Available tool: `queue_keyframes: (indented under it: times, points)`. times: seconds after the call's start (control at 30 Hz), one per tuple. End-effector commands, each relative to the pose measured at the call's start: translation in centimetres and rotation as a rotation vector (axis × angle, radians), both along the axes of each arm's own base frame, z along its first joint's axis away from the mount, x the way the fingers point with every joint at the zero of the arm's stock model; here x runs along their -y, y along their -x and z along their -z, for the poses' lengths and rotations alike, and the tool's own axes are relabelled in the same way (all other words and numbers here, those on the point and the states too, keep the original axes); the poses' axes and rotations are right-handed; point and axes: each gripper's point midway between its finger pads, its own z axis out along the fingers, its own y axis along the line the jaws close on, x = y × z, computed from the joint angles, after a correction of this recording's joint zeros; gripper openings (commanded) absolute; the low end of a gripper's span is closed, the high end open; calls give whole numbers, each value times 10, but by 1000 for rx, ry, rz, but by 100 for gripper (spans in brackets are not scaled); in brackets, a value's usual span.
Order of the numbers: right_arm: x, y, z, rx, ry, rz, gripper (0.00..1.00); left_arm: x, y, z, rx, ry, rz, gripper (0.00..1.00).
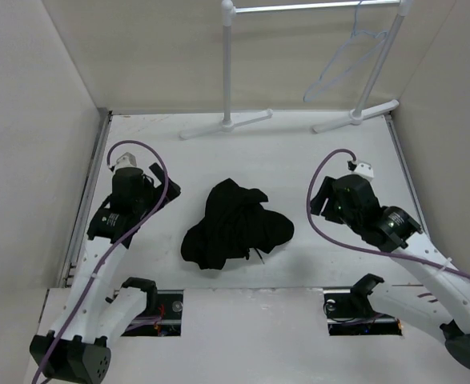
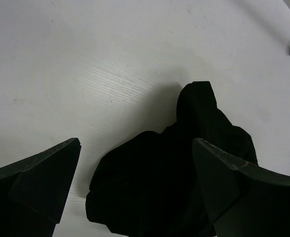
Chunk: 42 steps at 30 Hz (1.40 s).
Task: Place the trousers on the hanger
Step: Flatten out the trousers at the center of the board.
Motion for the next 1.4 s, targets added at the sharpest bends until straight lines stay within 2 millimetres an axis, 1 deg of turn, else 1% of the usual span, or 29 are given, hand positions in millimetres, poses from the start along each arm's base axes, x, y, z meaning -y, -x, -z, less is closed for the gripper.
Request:
queue_keyframes:
  times: [0.0,0.07,0.1,0.17,0.2,0.23,0.27,0.3,0.33,0.37,0.43,0.47,0.5,0.53,0.6,0.67,0.73,0.77,0.8,0.83,0.93,1.03,1.07,1.17,1.2,1.23,1.3,1.33,1.37]
  points:
    - [1,6,-20,62,-56,-3,70,8,-14,-9,16,69,-18,100]
    - [-2,11,-21,70,-84,-24,69,7,-18,-16,40,76,-20,100]
    - [-4,14,-21,74,-101,-38,64,9,-22,-25,81,87,-8,100]
    - [-12,18,-24,74,-132,-85,41,11,-27,-41,195,113,-10,100]
    - [-14,19,-25,73,-137,-94,35,11,-27,-45,221,119,-18,100]
    - [-19,19,-29,69,-152,-116,23,5,-23,-57,311,145,-83,100]
    - [-26,20,-33,65,-164,-139,14,0,-21,-60,333,142,-117,100]
    - [-33,21,-36,60,-175,-166,9,-4,-19,-61,341,137,-138,100]
    - [-47,23,-42,54,-197,-211,6,-5,-15,-61,323,132,-155,100]
    - [-56,23,-47,55,-210,-237,6,-6,-12,-60,304,130,-166,100]
    - [-81,25,-59,61,-230,-311,6,-7,-8,-47,207,104,-184,98]
    - [-94,25,-65,67,-236,-345,6,-4,-7,-40,169,90,-164,77]
    - [-111,24,-72,73,-237,-385,8,-5,-6,-32,132,64,-148,52]
    - [-122,23,-76,76,-241,-406,10,-6,-5,-22,85,32,-127,32]
    - [-151,20,-83,80,-250,-456,20,-10,5,-1,-30,-1,-126,12]
    - [-179,18,-86,84,-260,-508,40,-14,13,11,-77,-19,-140,8]
    - [-198,18,-79,74,-226,-549,58,-18,25,21,-77,-13,-162,8]
    - [-203,16,-68,60,-182,-555,66,-15,30,23,-69,0,-151,10]
    - [-203,14,-64,54,-163,-551,69,-10,33,23,-61,15,-127,14]
    - [-199,7,-52,49,-121,-513,71,3,40,20,-46,45,-65,22]
    - [-182,-8,-35,41,-94,-434,70,34,45,2,10,84,74,37]
    - [-163,-11,-23,25,-105,-388,61,76,46,-20,85,109,239,51]
    - [-152,-10,-14,15,-107,-368,55,94,47,-21,83,90,302,56]
    - [-133,-2,7,-27,-118,-328,36,123,50,-9,55,-10,408,61]
    - [-127,1,13,-39,-126,-315,34,132,51,-6,50,-50,437,62]
    - [-119,5,22,-57,-135,-296,34,144,53,-4,49,-101,481,63]
    - [-109,12,33,-74,-156,-277,40,156,50,3,50,-203,509,65]
    - [-107,15,38,-82,-163,-276,46,158,47,9,45,-260,517,65]
    - [-104,19,44,-94,-177,-273,58,158,43,20,24,-316,523,64]
